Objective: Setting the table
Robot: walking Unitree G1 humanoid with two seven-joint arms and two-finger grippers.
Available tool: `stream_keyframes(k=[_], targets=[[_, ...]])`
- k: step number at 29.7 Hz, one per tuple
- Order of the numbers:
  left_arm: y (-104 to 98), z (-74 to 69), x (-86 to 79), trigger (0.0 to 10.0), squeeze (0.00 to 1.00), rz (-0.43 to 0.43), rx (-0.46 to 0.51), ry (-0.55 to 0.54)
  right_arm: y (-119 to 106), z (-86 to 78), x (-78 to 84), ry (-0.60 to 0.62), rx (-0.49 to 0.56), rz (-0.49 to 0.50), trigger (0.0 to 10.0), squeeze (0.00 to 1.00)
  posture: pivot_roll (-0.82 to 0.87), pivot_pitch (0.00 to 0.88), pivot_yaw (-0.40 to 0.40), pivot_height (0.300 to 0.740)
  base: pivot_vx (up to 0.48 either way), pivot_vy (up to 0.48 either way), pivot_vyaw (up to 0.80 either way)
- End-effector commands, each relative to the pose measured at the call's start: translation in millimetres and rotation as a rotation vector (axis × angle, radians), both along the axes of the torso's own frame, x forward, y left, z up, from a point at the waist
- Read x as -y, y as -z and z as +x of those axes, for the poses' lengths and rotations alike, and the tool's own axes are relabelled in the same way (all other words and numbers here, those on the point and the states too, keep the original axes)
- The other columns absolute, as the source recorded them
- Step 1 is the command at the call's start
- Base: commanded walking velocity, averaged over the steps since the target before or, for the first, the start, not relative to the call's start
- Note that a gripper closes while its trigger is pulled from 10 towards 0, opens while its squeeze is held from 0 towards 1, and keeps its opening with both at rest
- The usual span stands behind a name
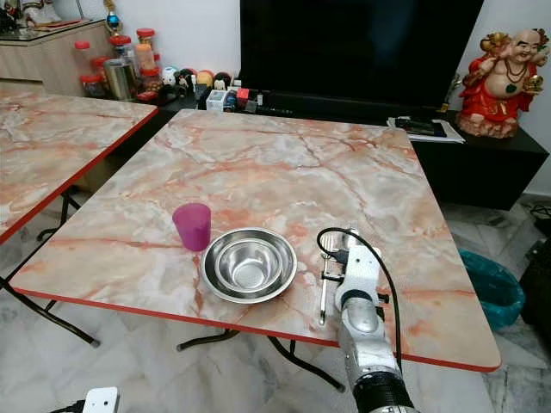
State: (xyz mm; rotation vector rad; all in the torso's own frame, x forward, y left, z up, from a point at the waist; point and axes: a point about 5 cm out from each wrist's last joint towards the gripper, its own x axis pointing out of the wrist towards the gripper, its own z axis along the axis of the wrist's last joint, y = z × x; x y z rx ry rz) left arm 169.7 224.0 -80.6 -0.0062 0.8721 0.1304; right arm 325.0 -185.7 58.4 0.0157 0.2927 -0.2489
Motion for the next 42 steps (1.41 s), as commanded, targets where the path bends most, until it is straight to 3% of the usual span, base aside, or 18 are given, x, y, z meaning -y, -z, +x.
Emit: stream_keyframes(k=[1, 11, 18, 42], targets=[[2, -2.9, 2.0, 10.0, 0.0, -0.003, -0.007, 0.016, -9, 3.3, 4.6, 0.025, 0.042, 0.005, 10.0, 0.0, -0.05, 0.0, -0.018, 0.74, 0.0, 0.0, 0.0], [-2, 7.0, 2.9, 10.0, 0.0, -0.007, 0.018, -0.006, -8, 3.5, 12.0, 0.039, 0.03, -0.007, 10.0, 0.0, -0.04, 0.0, -0.025, 0.74, 0.0, 0.0, 0.0], [-4, 10.3, 1.0, 10.0, 0.0, -0.001, 0.022, -0.008, -6, 5.9, 5.7, 0.007, 0.006, -0.006, 10.0, 0.0, -0.04, 0.0, -0.032, 0.74, 0.0, 0.0, 0.0], [-3, 6.5, -1.4, 10.0, 0.0, -0.002, 0.021, -0.038, 9, 3.5, -5.0, -0.009, -0.06, 0.02, 10.0, 0.0, -0.02, 0.0, -0.04, 0.74, 0.0, 0.0, 0.0]])
